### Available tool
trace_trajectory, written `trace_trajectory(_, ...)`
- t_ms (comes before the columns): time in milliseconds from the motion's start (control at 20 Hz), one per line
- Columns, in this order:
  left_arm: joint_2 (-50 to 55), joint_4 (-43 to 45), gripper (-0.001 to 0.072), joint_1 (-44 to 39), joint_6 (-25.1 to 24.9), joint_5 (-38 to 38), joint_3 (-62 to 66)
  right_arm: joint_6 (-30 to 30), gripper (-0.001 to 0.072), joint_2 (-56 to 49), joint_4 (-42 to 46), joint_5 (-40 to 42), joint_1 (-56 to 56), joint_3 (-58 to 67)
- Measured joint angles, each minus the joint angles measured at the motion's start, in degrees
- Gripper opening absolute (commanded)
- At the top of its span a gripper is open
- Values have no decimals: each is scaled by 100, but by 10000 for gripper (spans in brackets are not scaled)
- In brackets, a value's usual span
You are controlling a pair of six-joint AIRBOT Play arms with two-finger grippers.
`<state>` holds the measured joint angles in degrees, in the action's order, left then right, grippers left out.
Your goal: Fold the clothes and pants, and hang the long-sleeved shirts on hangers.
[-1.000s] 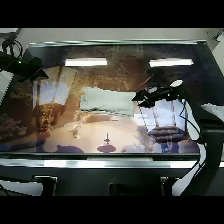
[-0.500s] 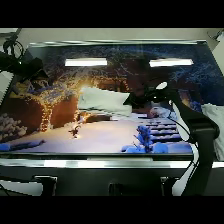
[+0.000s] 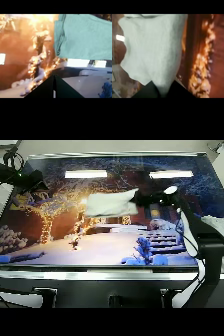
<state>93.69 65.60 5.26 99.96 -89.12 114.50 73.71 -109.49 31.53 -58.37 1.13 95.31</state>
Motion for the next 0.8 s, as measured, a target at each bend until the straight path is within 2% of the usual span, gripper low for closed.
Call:
trace_trajectory(400, 0, -4, 16, 0, -9, -4, 0, 1054, 35, 105, 732, 719, -1408, 1502)
trace_trajectory(800, 0, -4, 16, 0, 114, -4, 0, 1512, 35, 168, 1259, 702, -3099, 1943)
